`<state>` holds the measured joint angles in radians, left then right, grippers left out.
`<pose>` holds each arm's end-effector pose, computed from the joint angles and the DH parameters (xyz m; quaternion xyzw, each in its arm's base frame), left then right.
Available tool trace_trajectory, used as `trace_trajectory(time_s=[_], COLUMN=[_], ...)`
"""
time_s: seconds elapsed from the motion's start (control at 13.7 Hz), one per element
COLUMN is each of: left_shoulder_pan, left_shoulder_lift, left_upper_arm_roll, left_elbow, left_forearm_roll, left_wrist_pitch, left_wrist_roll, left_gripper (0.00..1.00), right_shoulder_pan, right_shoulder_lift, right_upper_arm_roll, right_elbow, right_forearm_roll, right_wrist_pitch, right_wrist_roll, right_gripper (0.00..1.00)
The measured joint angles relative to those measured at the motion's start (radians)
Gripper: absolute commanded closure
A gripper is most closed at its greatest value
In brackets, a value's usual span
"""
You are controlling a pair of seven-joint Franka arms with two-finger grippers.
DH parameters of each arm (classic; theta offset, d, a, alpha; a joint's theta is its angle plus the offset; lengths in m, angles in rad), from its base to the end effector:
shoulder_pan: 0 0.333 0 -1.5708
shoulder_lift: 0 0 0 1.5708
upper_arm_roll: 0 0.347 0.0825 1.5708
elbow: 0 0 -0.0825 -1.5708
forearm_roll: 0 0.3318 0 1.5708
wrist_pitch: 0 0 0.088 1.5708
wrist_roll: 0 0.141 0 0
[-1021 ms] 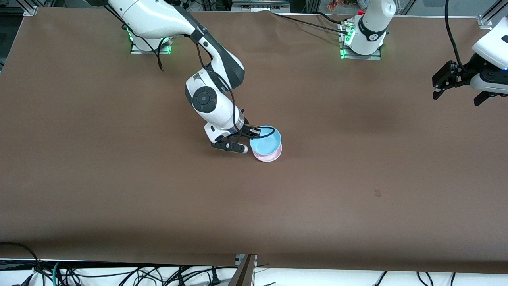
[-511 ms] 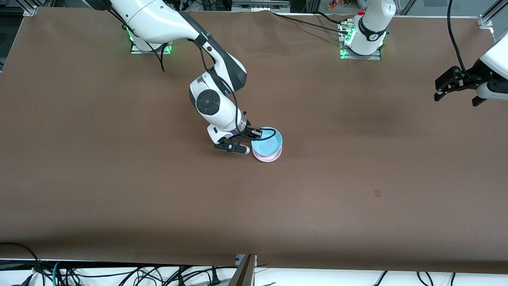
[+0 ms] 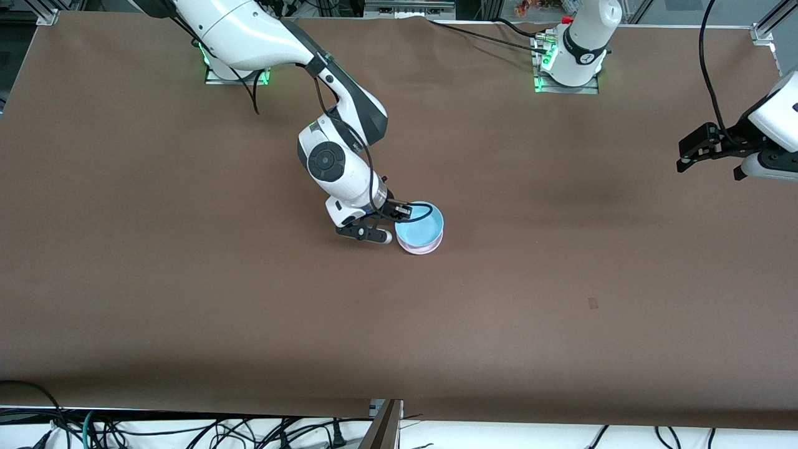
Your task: Stack pink and blue bowls on white bowl
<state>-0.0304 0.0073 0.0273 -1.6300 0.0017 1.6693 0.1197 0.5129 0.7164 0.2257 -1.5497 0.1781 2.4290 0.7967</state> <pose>0.5140 -0.0014 0.6015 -0.9980 0.0614 -0.0159 0.0019 0.5408 0.4579 0.2770 -0.9794 0.1234 0.0313 0.1566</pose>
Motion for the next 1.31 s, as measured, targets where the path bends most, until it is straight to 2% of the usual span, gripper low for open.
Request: trace_trajectory(time_s=[0.36, 0.44, 0.51, 1.09, 1.31], left_shoulder_pan=[0.002, 0.002, 0.002, 0.007, 0.024], left_shoulder_lift=[0.015, 0.016, 0.016, 0.016, 0.016], left_upper_arm_roll=[0.007, 0.007, 0.007, 0.012, 0.013], left_elbow=[0.001, 0.001, 0.004, 0.043, 0.055], left_forearm_roll=[0.0, 0.0, 0.0, 0.001, 0.001], left_wrist_pitch=[-0.001, -0.01, -0.028, -0.113, -0.145], left_wrist_roll=[-0.02, -0.042, -0.059, -0.078, -0.078], left_gripper=[0.0, 0.0, 0.0, 0.0, 0.0], right_shoulder_pan=[0.0, 0.0, 0.0, -0.004, -0.035], right_shoulder_lift=[0.002, 0.002, 0.002, 0.001, -0.005], right_upper_arm_roll=[-0.003, -0.003, -0.003, -0.011, -0.02], right_elbow=[0.0, 0.0, 0.0, 0.046, 0.131], right_forearm_roll=[-0.003, -0.003, -0.003, -0.004, -0.057], right_wrist_pitch=[0.013, 0.014, 0.015, 0.011, -0.152], right_wrist_roll=[0.0, 0.0, 0.001, 0.001, -0.022], right_gripper=[1.0, 0.64, 0.01, 0.0, 0.0])
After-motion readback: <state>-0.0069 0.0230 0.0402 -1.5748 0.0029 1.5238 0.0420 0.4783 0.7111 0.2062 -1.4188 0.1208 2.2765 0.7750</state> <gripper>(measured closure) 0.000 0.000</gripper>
